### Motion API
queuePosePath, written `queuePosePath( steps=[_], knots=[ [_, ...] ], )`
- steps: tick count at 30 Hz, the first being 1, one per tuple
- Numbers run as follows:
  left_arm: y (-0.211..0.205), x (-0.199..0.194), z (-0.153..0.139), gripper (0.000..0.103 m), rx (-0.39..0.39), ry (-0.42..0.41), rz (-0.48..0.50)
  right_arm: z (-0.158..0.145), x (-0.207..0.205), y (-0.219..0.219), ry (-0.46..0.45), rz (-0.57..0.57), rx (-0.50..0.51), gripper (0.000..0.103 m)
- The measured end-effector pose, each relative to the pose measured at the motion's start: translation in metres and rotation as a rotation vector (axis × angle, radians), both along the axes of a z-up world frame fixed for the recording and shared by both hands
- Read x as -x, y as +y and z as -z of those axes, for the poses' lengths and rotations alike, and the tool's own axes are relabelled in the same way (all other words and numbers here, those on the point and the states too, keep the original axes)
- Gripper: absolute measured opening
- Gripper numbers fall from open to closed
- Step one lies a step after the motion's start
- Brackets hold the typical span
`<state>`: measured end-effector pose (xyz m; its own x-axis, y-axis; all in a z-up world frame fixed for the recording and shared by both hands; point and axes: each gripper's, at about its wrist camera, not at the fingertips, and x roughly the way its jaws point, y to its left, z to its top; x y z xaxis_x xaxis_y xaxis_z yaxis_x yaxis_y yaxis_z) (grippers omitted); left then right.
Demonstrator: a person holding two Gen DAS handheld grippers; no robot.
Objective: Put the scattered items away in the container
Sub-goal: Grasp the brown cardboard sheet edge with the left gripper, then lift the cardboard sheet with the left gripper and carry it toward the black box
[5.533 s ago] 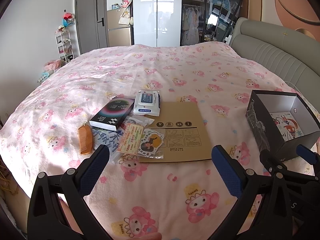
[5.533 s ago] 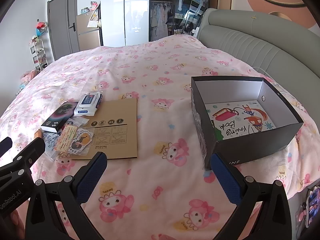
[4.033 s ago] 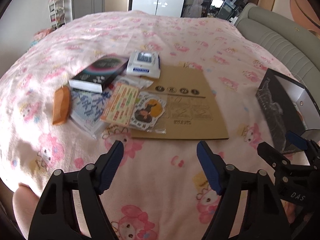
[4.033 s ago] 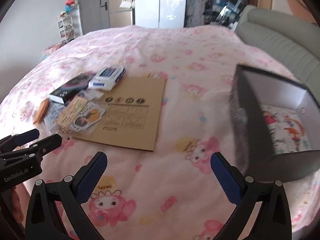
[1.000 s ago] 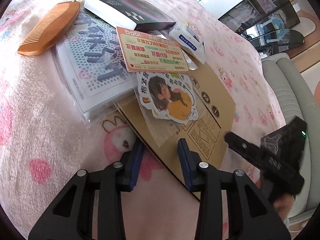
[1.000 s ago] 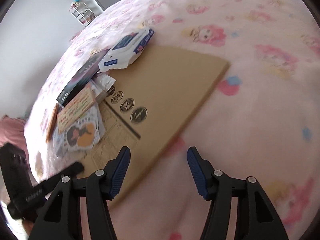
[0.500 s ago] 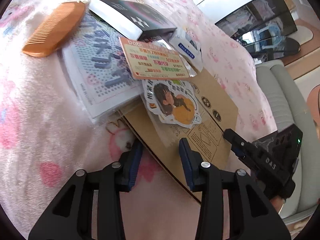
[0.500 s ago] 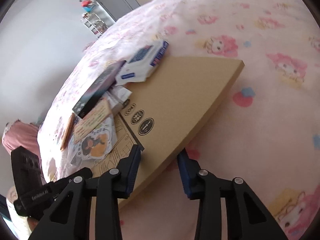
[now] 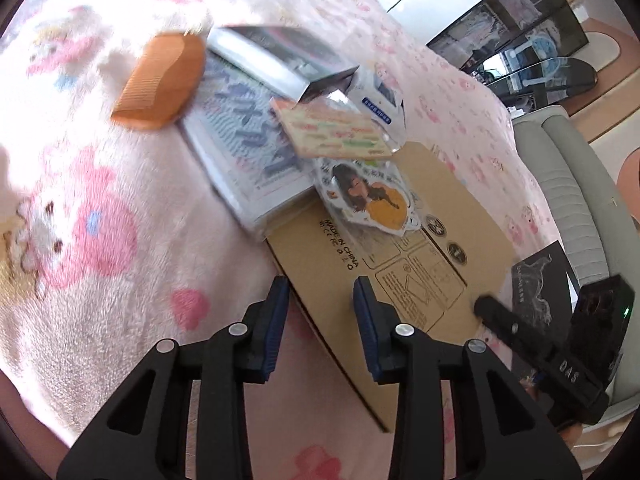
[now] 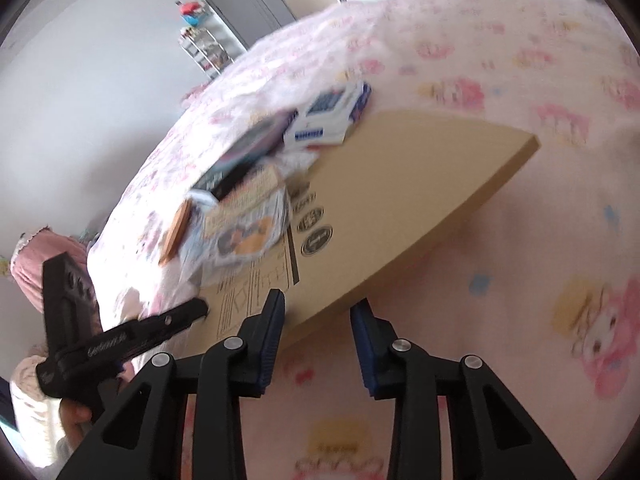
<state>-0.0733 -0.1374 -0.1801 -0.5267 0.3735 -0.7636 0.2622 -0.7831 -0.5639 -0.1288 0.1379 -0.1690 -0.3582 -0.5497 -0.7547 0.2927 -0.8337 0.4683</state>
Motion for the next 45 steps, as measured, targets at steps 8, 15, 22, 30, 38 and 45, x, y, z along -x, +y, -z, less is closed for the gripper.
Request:
queuePosePath(
  steps=[8,15,22,30,38,45],
  knots=[
    [0.010,0.003,0.009,0.031,0.044,-0.031,0.034,0.010,0.010,0.041,-0.035,0.112,-0.153,0.030],
    [0.018,0.007,0.006,0.033,0.123,-0.038,0.066,0.003,0.071,0.057,0.026,0.167,-0.266,0.033],
    [0.017,0.011,0.007,0.035,0.136,-0.047,0.090,0.033,0.129,0.048,-0.069,0.097,-0.191,0.046],
    [0.024,0.016,0.004,0.054,0.262,-0.048,0.111,0.026,0.104,0.042,-0.094,-0.001,-0.199,0.047],
    [0.011,0.008,0.000,0.055,0.279,-0.027,0.112,0.013,0.025,0.050,-0.137,-0.032,-0.194,0.047],
    [0.021,0.004,-0.003,0.054,0.283,-0.010,0.209,0.006,-0.043,0.061,-0.182,-0.055,-0.178,0.047]
  ],
)
